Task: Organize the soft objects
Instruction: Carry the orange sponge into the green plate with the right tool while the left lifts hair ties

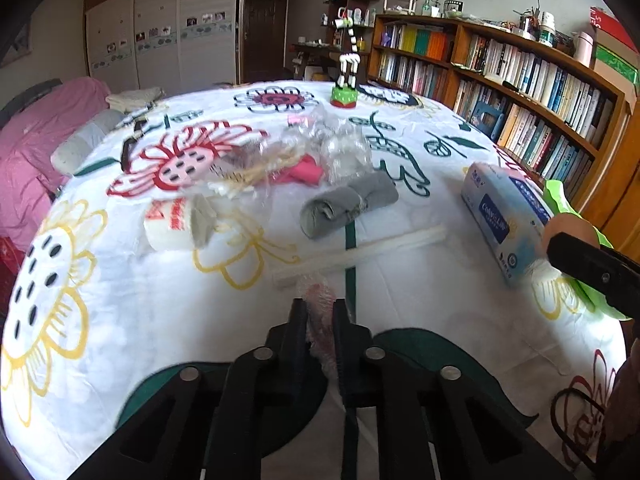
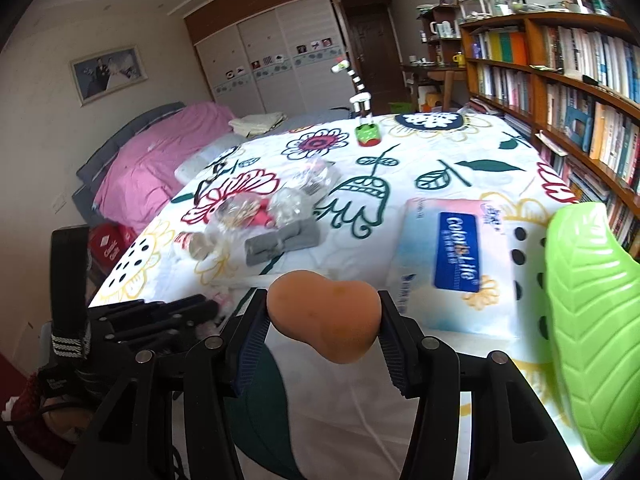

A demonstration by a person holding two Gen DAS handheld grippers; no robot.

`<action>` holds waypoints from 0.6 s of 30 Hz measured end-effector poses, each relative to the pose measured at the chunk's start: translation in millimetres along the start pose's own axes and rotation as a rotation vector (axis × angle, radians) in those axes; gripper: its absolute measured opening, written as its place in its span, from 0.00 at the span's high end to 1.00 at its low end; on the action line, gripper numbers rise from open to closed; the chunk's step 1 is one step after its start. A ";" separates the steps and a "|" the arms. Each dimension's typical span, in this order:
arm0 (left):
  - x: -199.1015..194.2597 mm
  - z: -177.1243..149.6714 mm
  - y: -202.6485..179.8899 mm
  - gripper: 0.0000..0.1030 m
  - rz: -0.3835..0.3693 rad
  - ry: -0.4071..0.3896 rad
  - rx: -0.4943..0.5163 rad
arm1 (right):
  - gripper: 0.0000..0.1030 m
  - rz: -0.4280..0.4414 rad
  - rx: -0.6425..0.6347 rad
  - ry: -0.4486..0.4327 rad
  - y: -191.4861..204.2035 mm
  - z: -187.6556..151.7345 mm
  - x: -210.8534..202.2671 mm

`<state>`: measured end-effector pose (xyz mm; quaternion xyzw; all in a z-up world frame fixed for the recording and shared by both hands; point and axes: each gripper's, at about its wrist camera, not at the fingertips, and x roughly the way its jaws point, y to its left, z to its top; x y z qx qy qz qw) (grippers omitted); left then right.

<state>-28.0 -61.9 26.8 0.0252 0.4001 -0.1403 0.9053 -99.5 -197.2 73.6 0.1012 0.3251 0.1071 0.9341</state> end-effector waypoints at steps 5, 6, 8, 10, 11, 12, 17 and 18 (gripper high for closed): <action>-8.1 6.9 5.8 0.93 0.024 -0.028 -0.003 | 0.48 -0.024 0.027 -0.025 -14.9 0.5 -12.6; -9.1 7.5 6.6 0.93 0.027 -0.030 -0.005 | 0.48 -0.029 0.033 -0.031 -18.3 0.5 -15.8; -8.6 6.7 6.2 0.93 0.028 -0.020 -0.008 | 0.48 -0.036 0.048 -0.043 -24.5 1.1 -21.1; -7.2 4.3 4.0 0.93 0.029 -0.010 -0.004 | 0.48 -0.044 0.066 -0.055 -30.8 1.1 -26.2; -7.6 3.5 2.7 0.93 0.030 -0.009 -0.002 | 0.48 -0.048 0.072 -0.060 -33.1 1.0 -28.4; -8.1 3.3 1.4 0.93 0.028 -0.009 0.000 | 0.48 -0.052 0.076 -0.066 -35.9 1.0 -30.9; -18.5 8.1 -3.0 0.93 0.035 -0.037 0.019 | 0.48 -0.090 0.102 -0.094 -54.5 2.9 -44.0; -21.1 9.7 -3.4 0.93 0.038 -0.044 0.022 | 0.48 -0.106 0.107 -0.106 -60.6 3.5 -48.9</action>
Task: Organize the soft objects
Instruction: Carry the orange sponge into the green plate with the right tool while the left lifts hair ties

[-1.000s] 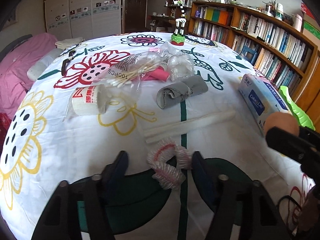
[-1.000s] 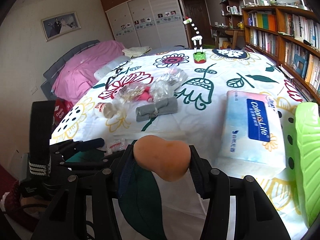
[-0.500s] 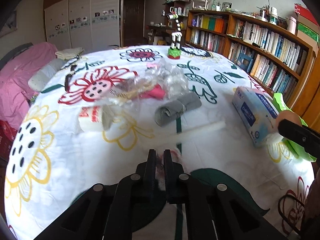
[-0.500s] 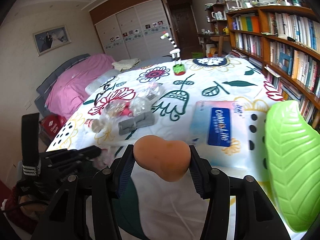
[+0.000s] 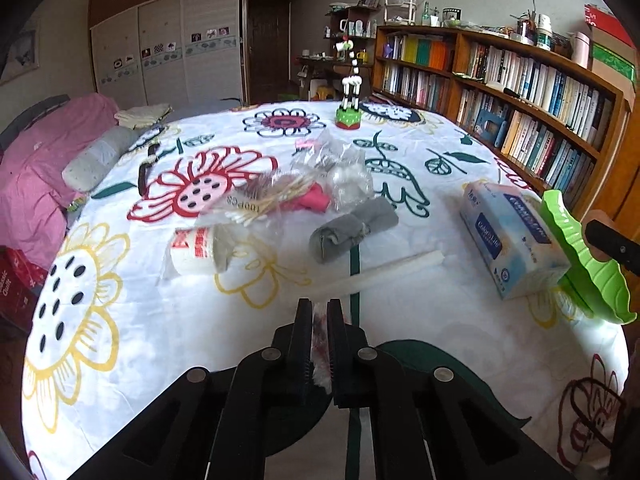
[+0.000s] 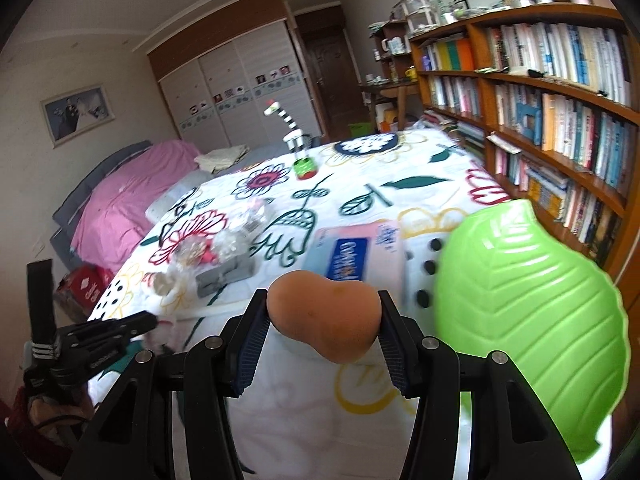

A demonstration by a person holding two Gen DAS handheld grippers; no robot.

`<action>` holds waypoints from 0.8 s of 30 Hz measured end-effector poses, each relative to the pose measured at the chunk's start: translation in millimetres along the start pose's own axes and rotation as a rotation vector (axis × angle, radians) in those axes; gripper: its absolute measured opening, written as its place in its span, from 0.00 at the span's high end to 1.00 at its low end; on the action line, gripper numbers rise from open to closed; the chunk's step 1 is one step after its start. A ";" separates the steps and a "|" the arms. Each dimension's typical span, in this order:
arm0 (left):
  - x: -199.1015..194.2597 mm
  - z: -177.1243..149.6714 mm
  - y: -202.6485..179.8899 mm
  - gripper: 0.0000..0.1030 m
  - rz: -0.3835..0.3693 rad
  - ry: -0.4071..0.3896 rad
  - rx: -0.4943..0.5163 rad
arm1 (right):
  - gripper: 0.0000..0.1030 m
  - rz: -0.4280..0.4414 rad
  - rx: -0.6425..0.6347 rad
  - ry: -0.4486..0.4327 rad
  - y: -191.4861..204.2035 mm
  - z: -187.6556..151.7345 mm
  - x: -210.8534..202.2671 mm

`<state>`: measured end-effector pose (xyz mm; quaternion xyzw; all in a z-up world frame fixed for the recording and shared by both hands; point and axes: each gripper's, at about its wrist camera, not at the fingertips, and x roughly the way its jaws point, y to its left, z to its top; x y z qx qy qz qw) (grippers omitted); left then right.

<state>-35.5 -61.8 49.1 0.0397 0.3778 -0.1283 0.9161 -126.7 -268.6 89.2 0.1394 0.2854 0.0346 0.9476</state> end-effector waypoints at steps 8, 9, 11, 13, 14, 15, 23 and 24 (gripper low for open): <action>-14.8 15.7 -3.6 0.93 0.012 -0.050 0.030 | 0.48 -0.126 0.068 -0.035 -46.7 3.2 -18.7; -15.8 16.8 -3.2 0.93 0.017 -0.053 0.031 | 0.48 -0.137 0.078 -0.034 -51.6 2.5 -19.8; -15.0 16.7 -0.6 0.93 0.028 -0.046 0.022 | 0.46 -0.160 0.104 -0.032 -63.8 1.3 -20.4; -11.9 14.1 2.9 0.90 0.031 -0.028 0.007 | 0.46 -0.187 0.124 -0.029 -74.1 0.2 -20.0; -11.0 12.0 5.1 0.88 0.030 -0.019 -0.004 | 0.46 -0.196 0.140 -0.024 -79.9 -0.8 -19.4; -7.5 9.5 7.5 0.81 0.029 -0.005 -0.020 | 0.46 -0.197 0.152 -0.019 -82.7 -1.7 -17.9; 3.7 -8.8 9.8 0.19 0.041 0.050 -0.050 | 0.41 -0.222 0.175 -0.015 -92.5 -5.0 -13.3; 5.7 -10.1 9.6 0.19 0.040 0.059 -0.050 | 0.41 -0.223 0.177 -0.018 -93.6 -4.9 -13.4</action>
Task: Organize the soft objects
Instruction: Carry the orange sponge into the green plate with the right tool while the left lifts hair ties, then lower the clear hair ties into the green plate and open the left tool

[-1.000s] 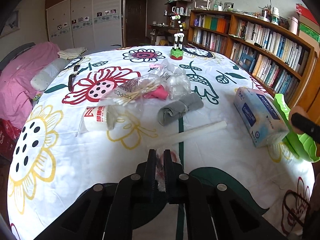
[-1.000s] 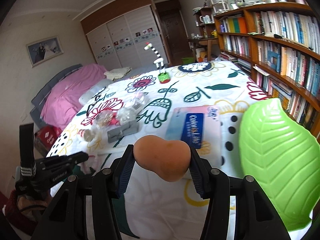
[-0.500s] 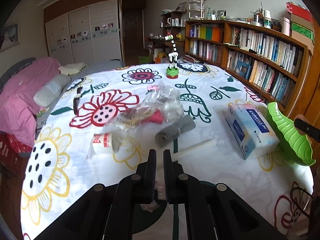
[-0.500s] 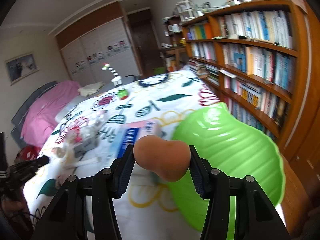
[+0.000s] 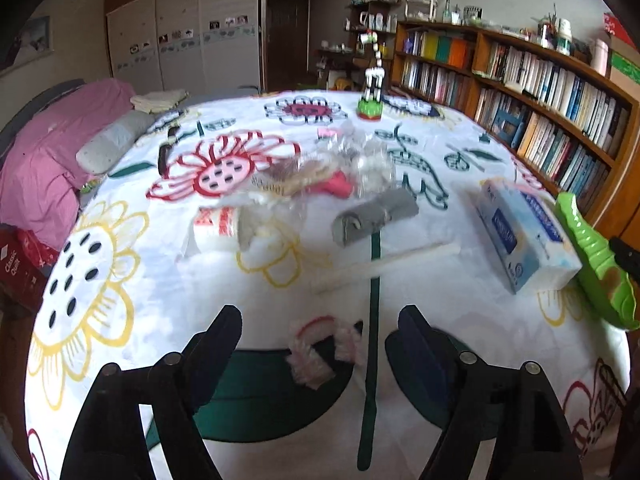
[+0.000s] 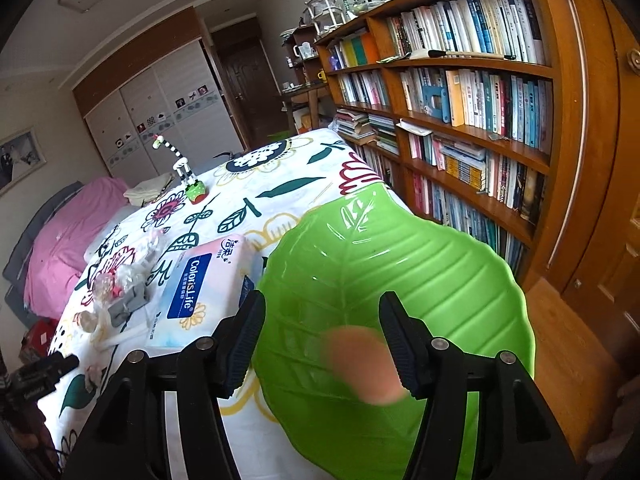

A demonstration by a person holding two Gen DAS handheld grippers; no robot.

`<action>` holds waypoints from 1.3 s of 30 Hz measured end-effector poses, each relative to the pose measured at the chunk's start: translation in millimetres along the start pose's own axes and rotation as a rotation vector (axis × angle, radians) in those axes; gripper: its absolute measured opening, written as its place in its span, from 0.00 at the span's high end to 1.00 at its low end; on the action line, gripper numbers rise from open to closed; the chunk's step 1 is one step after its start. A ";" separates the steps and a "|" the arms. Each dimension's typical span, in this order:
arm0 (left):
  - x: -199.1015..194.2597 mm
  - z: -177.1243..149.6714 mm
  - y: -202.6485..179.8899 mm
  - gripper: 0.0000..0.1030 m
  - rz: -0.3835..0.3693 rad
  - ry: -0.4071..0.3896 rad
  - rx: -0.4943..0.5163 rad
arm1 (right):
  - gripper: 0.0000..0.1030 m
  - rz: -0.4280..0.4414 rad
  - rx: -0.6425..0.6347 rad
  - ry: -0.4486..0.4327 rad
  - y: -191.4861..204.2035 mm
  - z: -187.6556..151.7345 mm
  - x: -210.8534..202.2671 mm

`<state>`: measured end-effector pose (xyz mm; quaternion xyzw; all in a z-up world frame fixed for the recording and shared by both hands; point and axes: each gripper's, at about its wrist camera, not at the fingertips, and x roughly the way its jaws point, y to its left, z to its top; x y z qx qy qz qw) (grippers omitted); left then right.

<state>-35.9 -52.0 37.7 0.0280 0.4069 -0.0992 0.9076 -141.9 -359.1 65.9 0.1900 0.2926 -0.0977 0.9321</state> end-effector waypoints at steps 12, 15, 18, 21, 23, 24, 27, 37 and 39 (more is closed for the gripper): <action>23.7 -13.9 -1.4 0.81 0.005 0.068 0.008 | 0.41 0.003 -0.043 -0.019 12.4 -5.7 -3.9; 21.0 -11.8 0.4 0.86 0.000 0.057 0.003 | 0.41 0.002 -0.048 -0.017 14.0 -6.6 -3.3; 15.7 -6.1 -0.3 0.87 0.001 0.033 0.010 | 0.41 -0.001 -0.041 -0.021 12.3 -6.2 -4.0; 6.7 4.7 -2.6 0.87 0.005 -0.004 0.025 | 0.41 -0.009 -0.039 -0.027 8.8 -5.5 -5.6; 0.2 13.1 -6.5 0.87 0.005 -0.034 0.040 | 0.41 -0.013 -0.041 -0.026 6.8 -5.6 -6.2; -3.1 17.1 -9.4 0.87 0.000 -0.047 0.048 | 0.41 -0.017 -0.041 -0.023 6.2 -6.1 -5.9; -10.6 28.5 -24.2 0.87 -0.021 -0.081 0.085 | 0.41 -0.021 -0.041 -0.020 3.3 -5.7 -5.8; -27.8 53.9 -99.6 0.87 -0.176 -0.150 0.234 | 0.41 -0.051 -0.036 -0.033 -14.1 -3.1 -13.5; -29.1 57.0 -114.7 0.87 -0.214 -0.153 0.258 | 0.41 -0.059 -0.035 -0.039 -18.0 -1.6 -16.2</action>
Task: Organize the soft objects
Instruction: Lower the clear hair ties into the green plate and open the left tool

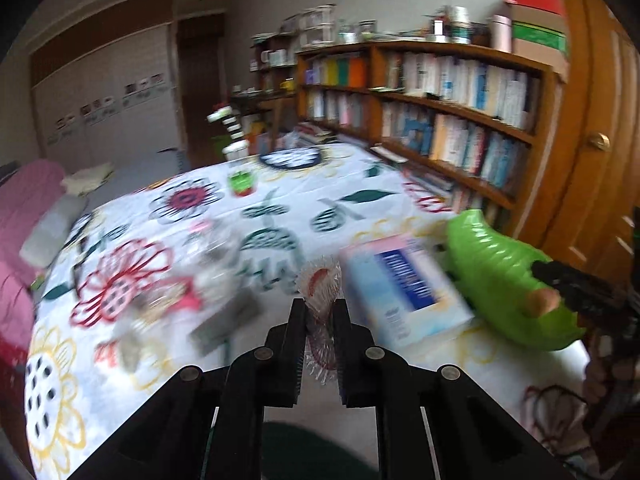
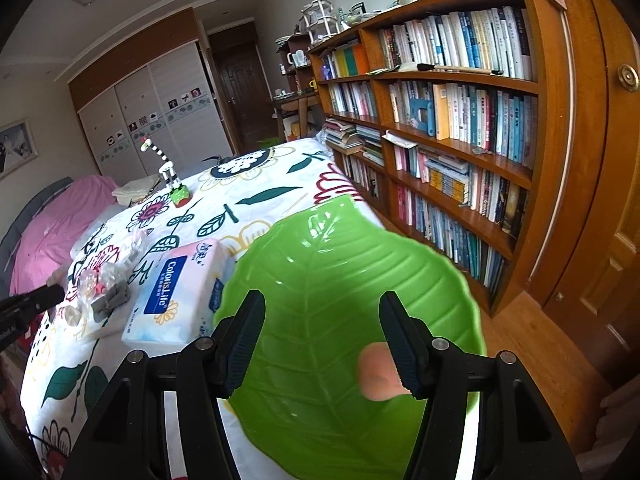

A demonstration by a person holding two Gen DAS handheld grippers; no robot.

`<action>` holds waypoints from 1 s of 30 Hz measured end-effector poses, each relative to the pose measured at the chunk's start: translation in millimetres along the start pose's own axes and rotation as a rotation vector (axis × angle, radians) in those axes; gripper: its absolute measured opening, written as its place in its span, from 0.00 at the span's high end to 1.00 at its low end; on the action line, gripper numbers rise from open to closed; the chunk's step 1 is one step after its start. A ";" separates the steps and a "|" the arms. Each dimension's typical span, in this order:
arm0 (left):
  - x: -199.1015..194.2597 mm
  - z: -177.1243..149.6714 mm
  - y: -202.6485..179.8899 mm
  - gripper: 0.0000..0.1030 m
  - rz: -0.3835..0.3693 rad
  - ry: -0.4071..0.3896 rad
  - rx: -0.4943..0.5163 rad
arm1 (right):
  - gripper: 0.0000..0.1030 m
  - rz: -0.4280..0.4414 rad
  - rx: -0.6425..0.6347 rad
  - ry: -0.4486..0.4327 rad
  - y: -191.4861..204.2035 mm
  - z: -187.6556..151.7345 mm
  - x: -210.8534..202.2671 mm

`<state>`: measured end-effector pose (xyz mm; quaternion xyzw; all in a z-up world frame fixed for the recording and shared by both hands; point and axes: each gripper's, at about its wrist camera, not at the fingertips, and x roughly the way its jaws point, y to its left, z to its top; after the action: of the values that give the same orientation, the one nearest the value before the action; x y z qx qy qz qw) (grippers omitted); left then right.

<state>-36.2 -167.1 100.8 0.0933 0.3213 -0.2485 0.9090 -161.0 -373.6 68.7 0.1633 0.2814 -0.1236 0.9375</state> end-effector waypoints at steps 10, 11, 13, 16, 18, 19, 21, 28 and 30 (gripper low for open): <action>22.3 23.9 -78.4 0.87 -0.218 0.017 0.108 | 0.41 -0.044 0.057 -0.019 -28.9 6.7 -10.5; 23.7 24.4 -83.5 0.87 -0.234 0.021 0.115 | 0.41 -0.045 0.060 -0.021 -30.7 7.5 -11.3; 28.9 25.6 -97.0 0.87 -0.268 0.032 0.133 | 0.41 -0.051 0.066 -0.023 -34.0 8.7 -12.2; 36.1 27.3 -111.8 0.87 -0.306 0.046 0.152 | 0.41 -0.064 0.078 -0.017 -39.9 9.0 -11.3; 41.7 28.0 -119.4 0.87 -0.321 0.057 0.161 | 0.41 -0.072 0.088 -0.009 -43.7 8.9 -9.7; 45.6 28.3 -124.6 0.87 -0.331 0.066 0.167 | 0.41 -0.072 0.094 -0.007 -45.6 9.0 -9.0; 52.6 28.1 -132.3 0.87 -0.348 0.084 0.174 | 0.41 -0.074 0.102 -0.005 -49.0 9.3 -8.8; 70.2 24.9 -147.7 0.87 -0.384 0.127 0.185 | 0.41 -0.102 0.127 0.005 -59.0 10.0 -6.7; 72.6 24.0 -150.5 0.86 -0.393 0.134 0.183 | 0.41 -0.107 0.133 0.008 -60.9 10.0 -5.3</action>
<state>-51.8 -332.7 72.1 0.1272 0.3693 -0.4423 0.8073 -180.1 -432.4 65.3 0.2104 0.2848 -0.1913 0.9154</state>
